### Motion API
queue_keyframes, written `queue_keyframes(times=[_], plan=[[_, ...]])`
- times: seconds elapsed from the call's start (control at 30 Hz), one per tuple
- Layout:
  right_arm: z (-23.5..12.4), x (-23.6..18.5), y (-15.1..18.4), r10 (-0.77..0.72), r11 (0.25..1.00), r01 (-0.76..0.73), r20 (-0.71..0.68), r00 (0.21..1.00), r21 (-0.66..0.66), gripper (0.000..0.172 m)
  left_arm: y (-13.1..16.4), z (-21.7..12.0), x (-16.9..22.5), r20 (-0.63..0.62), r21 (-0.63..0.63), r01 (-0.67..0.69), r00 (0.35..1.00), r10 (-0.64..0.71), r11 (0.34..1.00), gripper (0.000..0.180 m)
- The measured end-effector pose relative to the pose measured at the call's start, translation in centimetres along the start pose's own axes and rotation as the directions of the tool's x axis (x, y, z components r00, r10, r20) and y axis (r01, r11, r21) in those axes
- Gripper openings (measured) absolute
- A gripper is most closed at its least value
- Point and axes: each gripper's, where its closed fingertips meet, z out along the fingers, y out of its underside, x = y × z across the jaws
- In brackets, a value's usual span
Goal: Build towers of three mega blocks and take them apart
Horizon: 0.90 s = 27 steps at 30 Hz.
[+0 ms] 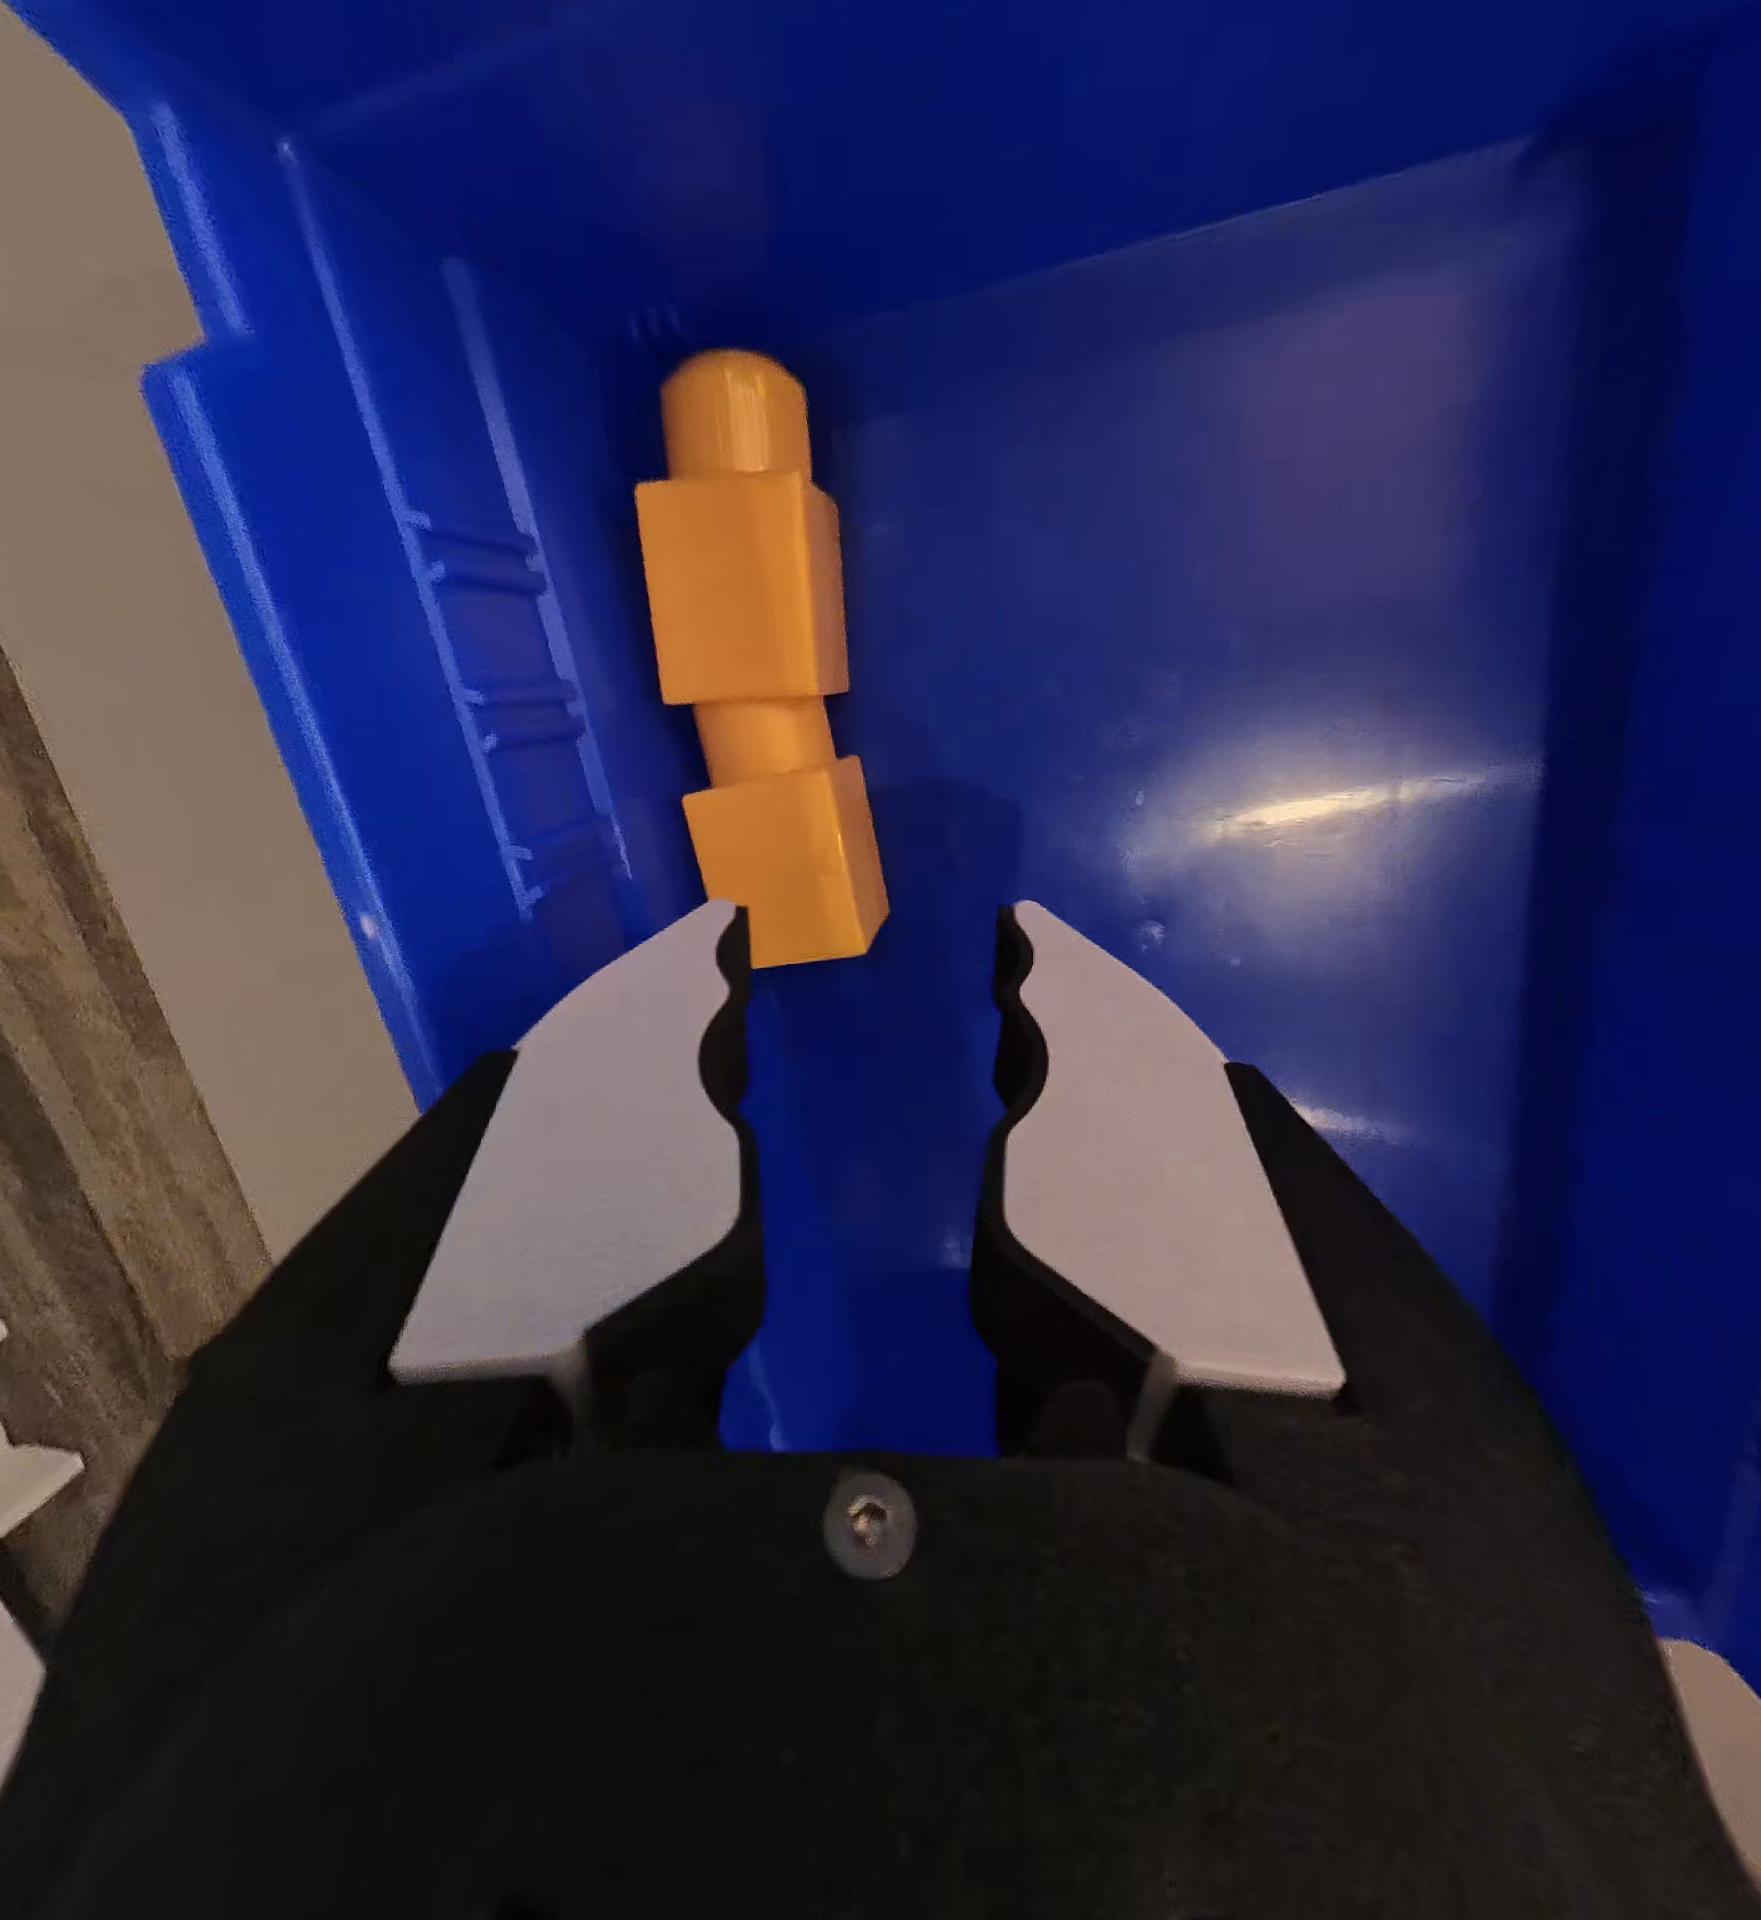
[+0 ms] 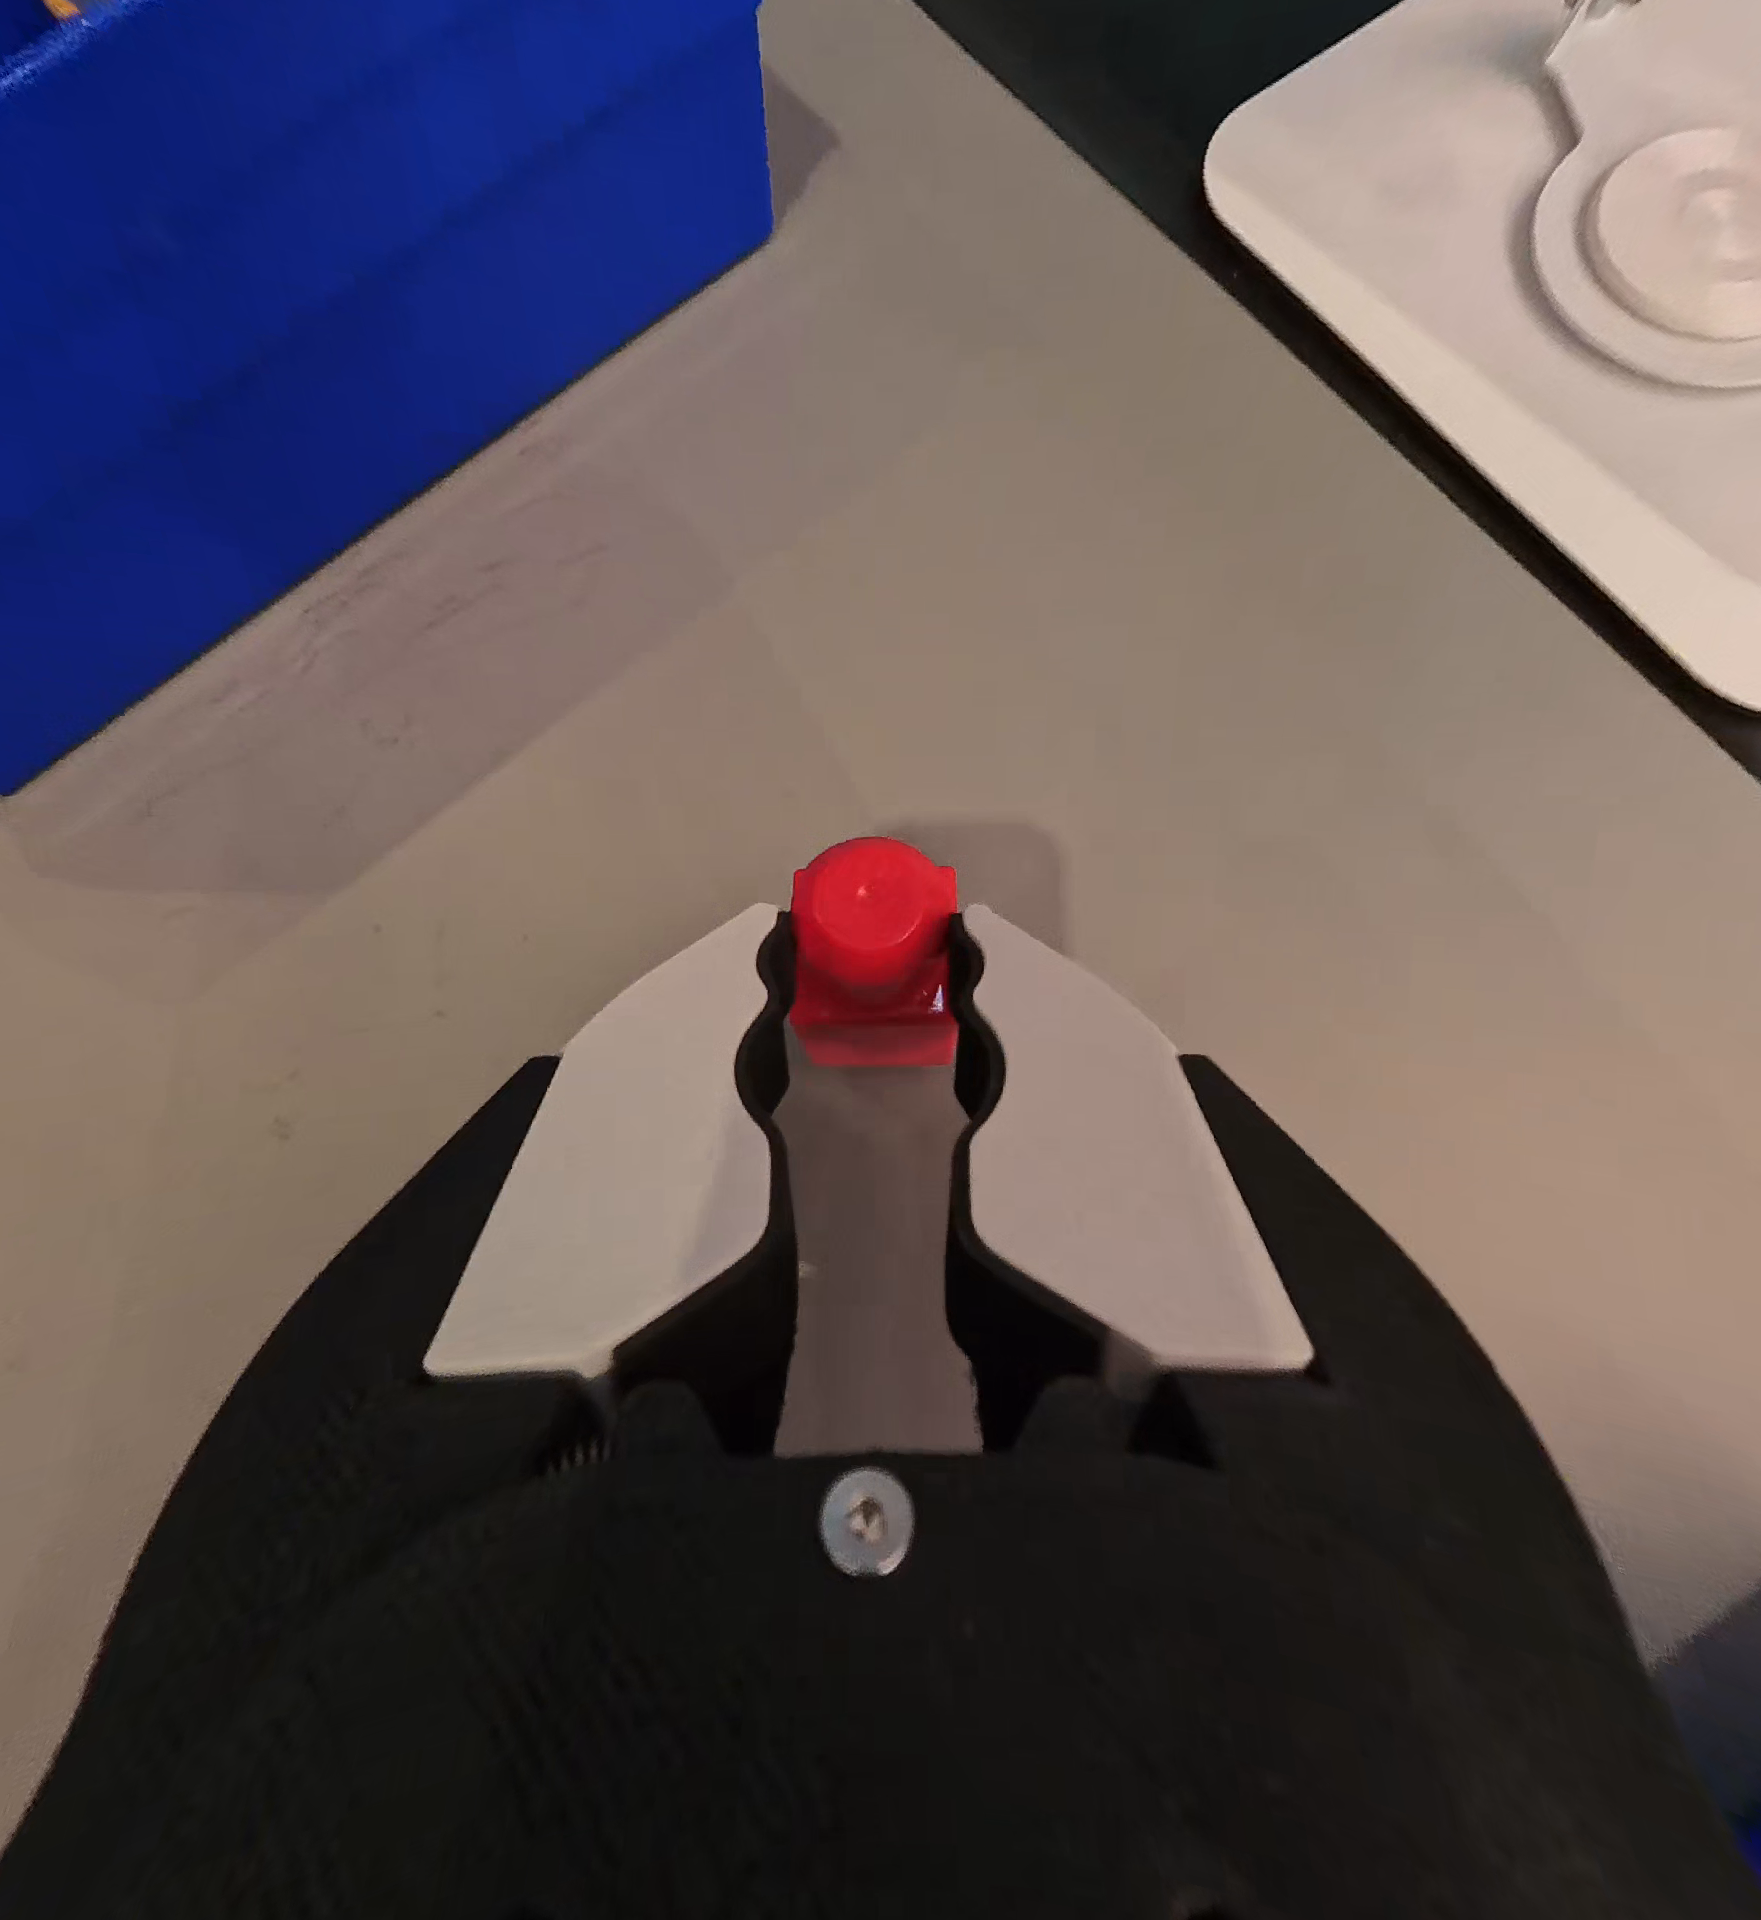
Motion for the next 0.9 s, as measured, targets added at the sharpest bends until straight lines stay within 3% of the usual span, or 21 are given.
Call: queue_keyframes(times=[0.03,0.23,0.47,0.73,0.9], plan=[[0.1,0.0,0.1,0.001,1.000,-0.001,0.001,1.000,-0.007,0.029,0.3,0.4,-0.1,0.003,-0.026,0.012,1.000,-0.012,1.000,0.045],[0.0,0.0,-0.3,-0.040,0.999,0.040,-0.032,0.999,0.007,0.037,1.0,2.0,-0.7,0.045,-0.085,0.039,0.998,-0.035,0.996,0.049],[-0.9,-1.2,-1.5,-0.090,0.995,0.091,-0.021,0.996,0.041,0.037,0.4,2.2,-1.1,0.080,-0.060,0.031,0.996,-0.027,0.998,0.044],[-1.0,-1.8,-1.6,-0.118,0.992,0.118,-0.017,0.993,0.033,0.037,0.6,2.2,-0.3,0.098,-0.089,-0.004,0.995,0.012,0.996,0.051],[-1.0,-1.7,-1.6,-0.118,0.992,0.119,-0.018,0.993,0.033,0.037,-0.1,1.9,0.7,0.059,-0.043,-0.021,0.998,0.023,0.999,0.044]])
